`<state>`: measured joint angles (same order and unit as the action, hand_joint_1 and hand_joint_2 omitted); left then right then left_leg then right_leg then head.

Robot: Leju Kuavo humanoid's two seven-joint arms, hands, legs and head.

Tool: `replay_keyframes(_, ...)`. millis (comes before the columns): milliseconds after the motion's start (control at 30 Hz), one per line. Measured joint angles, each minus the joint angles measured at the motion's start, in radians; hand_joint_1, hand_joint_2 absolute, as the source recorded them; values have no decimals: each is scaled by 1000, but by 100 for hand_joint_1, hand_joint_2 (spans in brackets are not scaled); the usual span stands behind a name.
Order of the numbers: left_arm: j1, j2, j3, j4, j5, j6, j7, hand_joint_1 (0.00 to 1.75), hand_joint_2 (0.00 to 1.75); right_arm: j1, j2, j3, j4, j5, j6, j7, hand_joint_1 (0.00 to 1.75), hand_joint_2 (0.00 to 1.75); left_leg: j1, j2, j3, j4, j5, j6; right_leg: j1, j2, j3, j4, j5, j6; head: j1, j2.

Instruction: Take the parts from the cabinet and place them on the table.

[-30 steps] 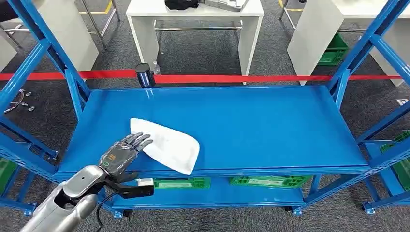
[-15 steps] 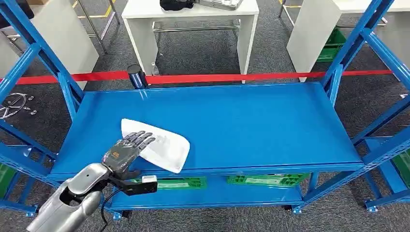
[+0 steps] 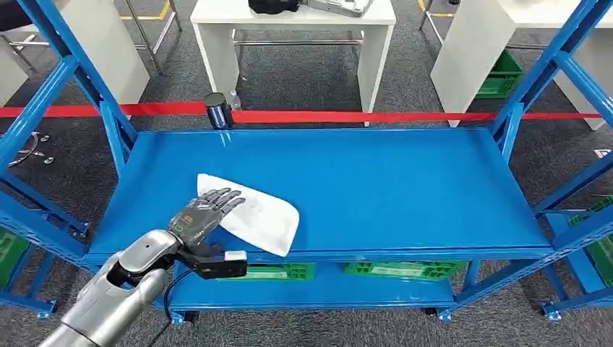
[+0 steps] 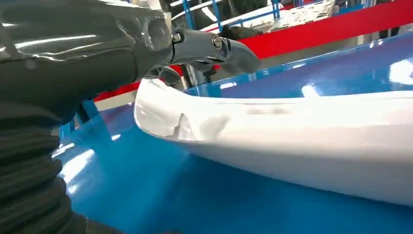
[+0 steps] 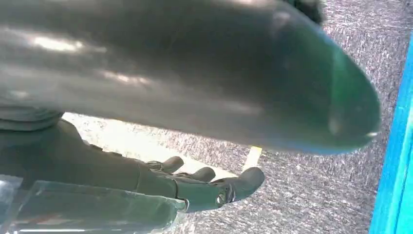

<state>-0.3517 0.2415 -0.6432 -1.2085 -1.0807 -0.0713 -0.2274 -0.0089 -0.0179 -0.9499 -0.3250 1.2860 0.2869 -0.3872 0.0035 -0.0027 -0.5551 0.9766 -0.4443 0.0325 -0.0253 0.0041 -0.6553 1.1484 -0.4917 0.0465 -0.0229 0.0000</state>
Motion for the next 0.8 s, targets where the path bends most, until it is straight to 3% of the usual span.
replay_keyframes(33,-5,-3,-1,8,0,1,0,0,175,-3,-2,0,3,-2,-1,0,0,0,0,-1,-1,8,-5,-8,-4,-4,53,-106,34,9,1,0)
replay_keyframes(67,-10,-3,-2,14,0,2,-2,0,175,-5,-3,1,7,-3,-2,-1,0,0,-9,-1,-7,19,-11,-16,-1,-5,66,-137,33,-1,2,0)
replay_keyframes(100,-18,-3,-3,21,0,3,-3,0,175,-5,-3,1,9,-5,-3,-1,0,0,-10,-1,-10,22,-14,-19,-2,-1,67,-137,39,-16,-2,0)
replay_keyframes(167,-26,-5,-9,34,0,4,-5,0,175,-4,-3,1,12,-6,-4,-1,0,0,-6,-1,-11,19,-11,-23,5,-2,66,-136,39,-28,-1,0)
replay_keyframes(200,-31,-6,-12,39,0,5,-6,0,175,-4,-3,2,15,-7,-5,-1,0,0,-3,-1,-11,21,-13,-27,2,-1,67,-138,42,-35,-1,0)
replay_keyframes(233,-34,-6,-15,42,0,6,-6,16,175,-4,-3,2,16,-8,-5,-1,0,0,0,0,-19,30,-23,-34,-3,-1,68,-140,43,-38,-1,0)
replay_keyframes(267,-35,-5,-16,45,1,5,-6,171,175,-5,-5,2,16,-8,-5,-1,0,0,0,1,-32,64,-49,-39,-3,0,69,-140,43,-45,-4,0)
replay_keyframes(367,-27,-1,-23,50,10,-6,-3,175,175,-3,-6,4,16,-7,-2,-4,0,0,6,1,-145,300,-155,-51,0,0,65,-140,43,-51,-6,0)
replay_keyframes(400,-23,2,-25,52,12,-12,-3,175,175,-3,-7,5,17,-6,0,-7,0,0,7,1,-166,341,-160,-51,2,0,65,-140,43,-51,-5,0)
replay_keyframes(433,-20,3,-26,53,13,-12,-3,175,175,-3,-8,6,17,-5,2,-10,0,0,7,1,-163,332,-143,-49,3,0,66,-140,43,-51,-5,0)
replay_keyframes(467,-19,4,-27,54,13,-13,-3,175,175,-3,-8,6,17,-5,2,-13,0,0,6,1,-140,282,-110,-45,5,0,67,-140,43,-51,-5,0)
replay_keyframes(533,-20,7,-27,54,14,-14,-3,175,175,-5,-7,7,17,-5,2,-17,0,0,2,1,-44,93,-21,-26,9,2,71,-140,43,-50,-5,0)
replay_keyframes(567,-22,11,-26,54,17,-14,-3,175,175,-5,-4,8,18,-5,2,-18,0,0,-4,1,-14,35,-20,-14,7,1,71,-140,44,-49,-4,0)
replay_keyframes(600,-22,11,-27,54,20,-14,-3,175,175,-6,-4,8,19,-7,3,-19,0,0,-8,5,-12,27,-23,-14,14,1,66,-139,45,-47,-4,0)
replay_keyframes(667,-22,14,-27,54,23,-13,-3,175,175,-3,-6,9,19,-8,3,-19,0,0,-13,5,-15,27,-23,-13,8,-1,65,-142,47,-41,-5,0)
replay_keyframes(700,-23,15,-26,54,23,-11,-3,175,175,-4,-6,9,19,-8,3,-19,0,0,-13,5,-15,23,-19,-9,9,-2,67,-146,50,-33,-5,0)
replay_keyframes(733,-27,14,-26,52,25,-10,-4,175,175,-4,-6,9,19,-8,3,-19,0,0,0,6,2,1,-5,-2,11,-3,63,-140,46,-29,-4,0)
replay_keyframes(800,-32,12,-28,50,26,-10,-5,175,175,-4,-7,11,21,-9,3,-21,0,0,-3,8,7,-7,2,5,10,-2,29,-63,1,-33,-1,0)
